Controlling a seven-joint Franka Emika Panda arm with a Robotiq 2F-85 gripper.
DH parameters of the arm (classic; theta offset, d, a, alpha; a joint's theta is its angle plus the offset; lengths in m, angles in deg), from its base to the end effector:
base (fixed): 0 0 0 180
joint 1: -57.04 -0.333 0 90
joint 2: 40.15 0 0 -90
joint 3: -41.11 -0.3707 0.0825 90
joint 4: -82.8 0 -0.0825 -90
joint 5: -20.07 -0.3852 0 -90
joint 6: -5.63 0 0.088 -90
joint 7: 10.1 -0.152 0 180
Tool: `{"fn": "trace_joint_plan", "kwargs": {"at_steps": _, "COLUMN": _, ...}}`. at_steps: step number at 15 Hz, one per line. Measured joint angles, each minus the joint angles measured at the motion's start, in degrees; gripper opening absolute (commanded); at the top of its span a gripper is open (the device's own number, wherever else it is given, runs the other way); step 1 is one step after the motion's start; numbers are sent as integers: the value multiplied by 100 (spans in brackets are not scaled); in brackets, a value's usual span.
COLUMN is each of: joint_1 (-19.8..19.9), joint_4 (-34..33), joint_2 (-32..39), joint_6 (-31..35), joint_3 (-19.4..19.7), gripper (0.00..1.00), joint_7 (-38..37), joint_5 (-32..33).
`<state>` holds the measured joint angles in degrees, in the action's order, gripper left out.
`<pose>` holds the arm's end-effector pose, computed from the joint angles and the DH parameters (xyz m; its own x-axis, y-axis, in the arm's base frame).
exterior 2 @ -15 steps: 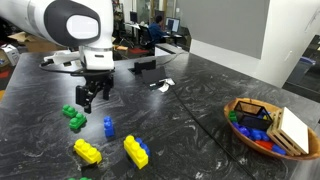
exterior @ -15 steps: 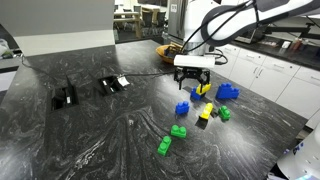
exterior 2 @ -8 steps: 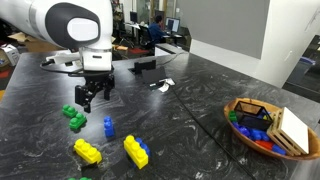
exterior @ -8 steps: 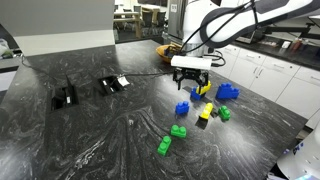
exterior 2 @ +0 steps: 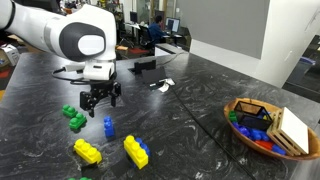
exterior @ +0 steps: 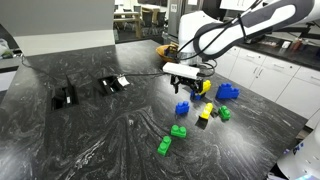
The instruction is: Move the two piece block to the right
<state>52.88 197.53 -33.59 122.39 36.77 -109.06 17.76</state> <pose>0.5653 0.0875 0.4041 -0.0290 -0.9991 -0.0302 -0.9960 0.0264 0.0849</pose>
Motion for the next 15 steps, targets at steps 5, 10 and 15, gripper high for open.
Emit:
{"fn": "trace_joint_plan", "kwargs": {"at_steps": 5, "joint_1": -154, "joint_4": 8, "joint_2": 337, "joint_6": 330, "joint_3": 39, "gripper": 100, "joint_7": -1694, "joint_5": 718}}
{"fn": "trace_joint_plan", "kwargs": {"at_steps": 10, "joint_1": -197, "joint_4": 97, "joint_2": 423, "joint_6": 331, "joint_3": 61, "gripper": 100, "joint_7": -2182, "joint_5": 770}}
{"fn": "trace_joint_plan", "kwargs": {"at_steps": 15, "joint_1": -198, "joint_4": 244, "joint_2": 467, "joint_6": 428, "joint_3": 50, "gripper": 100, "joint_7": -2044, "joint_5": 269}}
